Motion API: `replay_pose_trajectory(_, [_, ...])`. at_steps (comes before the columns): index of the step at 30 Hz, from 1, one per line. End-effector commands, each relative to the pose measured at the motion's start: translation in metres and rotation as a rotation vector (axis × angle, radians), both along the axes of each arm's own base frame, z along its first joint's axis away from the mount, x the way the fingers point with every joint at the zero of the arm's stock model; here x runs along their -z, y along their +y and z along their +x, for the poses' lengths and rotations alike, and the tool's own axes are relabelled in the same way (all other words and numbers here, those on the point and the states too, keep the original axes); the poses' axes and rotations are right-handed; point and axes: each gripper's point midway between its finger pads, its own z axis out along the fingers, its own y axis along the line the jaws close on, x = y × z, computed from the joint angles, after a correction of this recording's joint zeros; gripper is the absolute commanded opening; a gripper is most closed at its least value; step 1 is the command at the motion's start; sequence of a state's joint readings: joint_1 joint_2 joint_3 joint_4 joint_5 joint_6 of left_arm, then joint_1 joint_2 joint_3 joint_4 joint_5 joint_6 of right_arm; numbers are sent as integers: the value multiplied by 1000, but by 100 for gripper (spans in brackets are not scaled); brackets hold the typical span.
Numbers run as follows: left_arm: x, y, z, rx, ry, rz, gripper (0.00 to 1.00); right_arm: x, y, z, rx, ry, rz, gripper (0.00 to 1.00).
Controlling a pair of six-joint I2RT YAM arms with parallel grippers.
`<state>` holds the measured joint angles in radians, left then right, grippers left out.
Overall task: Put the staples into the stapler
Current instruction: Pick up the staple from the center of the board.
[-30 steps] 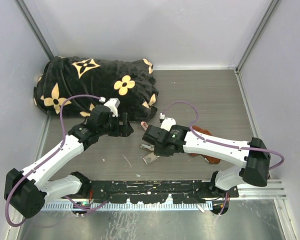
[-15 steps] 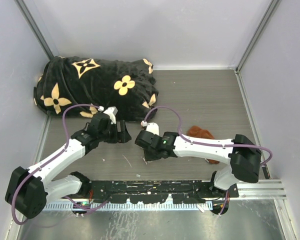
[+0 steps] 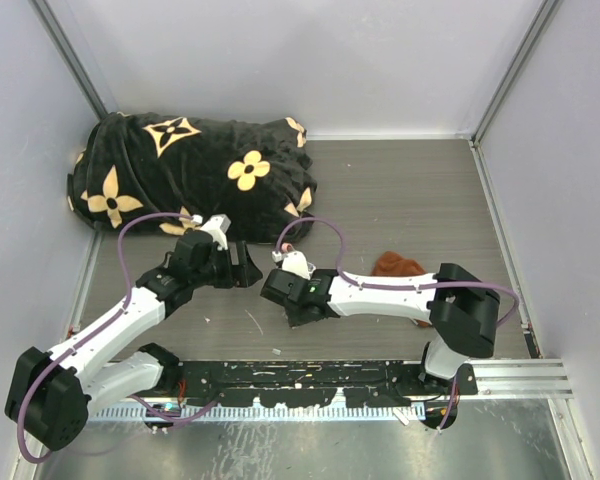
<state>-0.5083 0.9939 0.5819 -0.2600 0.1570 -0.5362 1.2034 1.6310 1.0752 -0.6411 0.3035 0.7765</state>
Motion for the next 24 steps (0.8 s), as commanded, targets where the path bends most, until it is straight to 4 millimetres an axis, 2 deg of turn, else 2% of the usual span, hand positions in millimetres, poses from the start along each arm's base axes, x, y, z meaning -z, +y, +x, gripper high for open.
replay_pose_trajectory(1, [-15,-7,9,9,-59,-48,80,-6,4,15,63,-61,11,31])
replay_pose_trajectory(19, [-8,-8,4,25,-25,-49,79,14,9,21,-121,-96,-33,33])
replay_pose_trajectory(24, [-4,-12,0,46,3,-54,77,11,7,19,-128,-86,-27,33])
